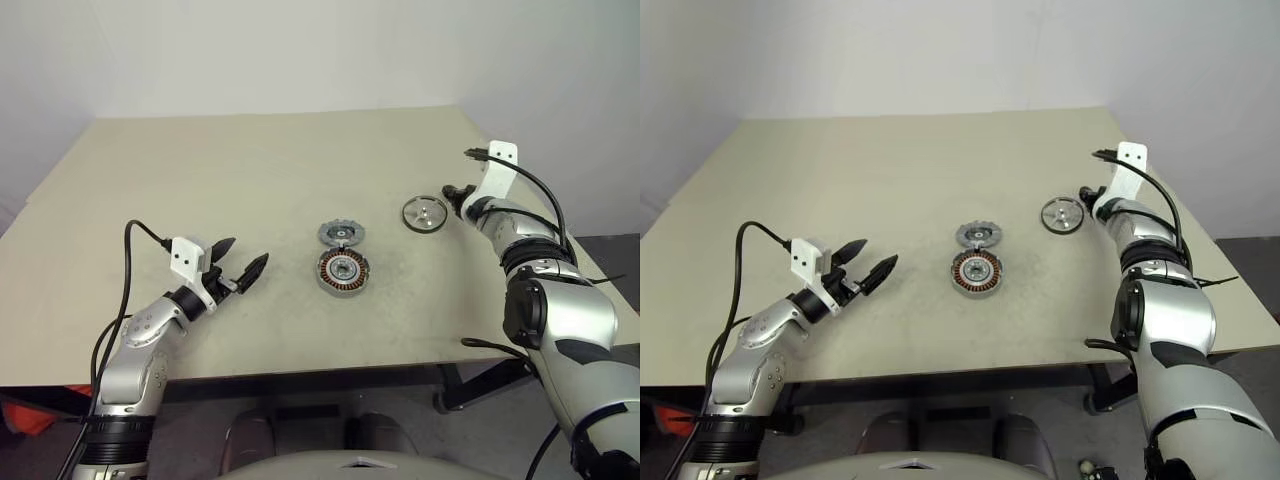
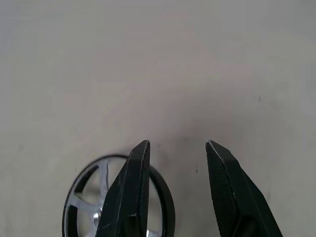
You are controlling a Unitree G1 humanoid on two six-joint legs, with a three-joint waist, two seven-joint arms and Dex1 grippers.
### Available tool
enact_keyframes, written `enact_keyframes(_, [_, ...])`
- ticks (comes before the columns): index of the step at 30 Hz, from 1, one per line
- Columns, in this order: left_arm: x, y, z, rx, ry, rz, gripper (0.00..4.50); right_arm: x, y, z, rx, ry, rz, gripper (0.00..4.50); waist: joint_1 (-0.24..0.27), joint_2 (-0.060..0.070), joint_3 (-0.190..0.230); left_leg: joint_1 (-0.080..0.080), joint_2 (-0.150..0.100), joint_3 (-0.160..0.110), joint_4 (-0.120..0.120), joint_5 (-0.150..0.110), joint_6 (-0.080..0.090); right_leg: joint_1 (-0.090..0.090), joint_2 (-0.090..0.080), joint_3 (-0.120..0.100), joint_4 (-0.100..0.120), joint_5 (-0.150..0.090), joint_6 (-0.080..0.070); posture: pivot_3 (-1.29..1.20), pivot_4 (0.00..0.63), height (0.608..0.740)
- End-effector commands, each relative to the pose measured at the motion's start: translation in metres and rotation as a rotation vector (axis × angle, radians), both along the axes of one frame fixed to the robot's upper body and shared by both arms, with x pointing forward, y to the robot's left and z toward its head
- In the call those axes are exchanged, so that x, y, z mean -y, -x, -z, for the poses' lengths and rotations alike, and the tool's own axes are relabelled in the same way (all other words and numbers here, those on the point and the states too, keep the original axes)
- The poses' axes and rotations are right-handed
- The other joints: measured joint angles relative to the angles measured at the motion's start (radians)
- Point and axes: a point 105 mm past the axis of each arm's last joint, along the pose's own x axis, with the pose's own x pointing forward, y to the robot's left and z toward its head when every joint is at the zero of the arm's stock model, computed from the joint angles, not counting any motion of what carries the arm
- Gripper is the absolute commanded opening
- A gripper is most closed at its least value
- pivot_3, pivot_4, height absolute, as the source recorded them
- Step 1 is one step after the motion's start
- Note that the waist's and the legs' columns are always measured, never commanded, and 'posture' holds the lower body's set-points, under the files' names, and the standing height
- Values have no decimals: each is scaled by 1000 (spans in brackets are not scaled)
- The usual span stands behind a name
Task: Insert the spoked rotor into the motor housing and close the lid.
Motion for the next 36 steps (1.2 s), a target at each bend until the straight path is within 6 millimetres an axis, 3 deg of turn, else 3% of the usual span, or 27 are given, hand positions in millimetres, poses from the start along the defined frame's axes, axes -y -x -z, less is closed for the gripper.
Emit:
enact_keyframes(1, [2,-2,-12,53,-8,13,4500,1,0,-6,12,-28,-13,1964,0,0,0,0,0,0,0,0,0,0,0,0,0,0,0,0,0,740])
enact_keyframes(36, [3,-2,-14,60,-17,12,4500,-41,14,30,-112,-135,-195,1964,-3,0,0,1,0,1,0,0,0,2,1,0,0,0,0,0,0,740])
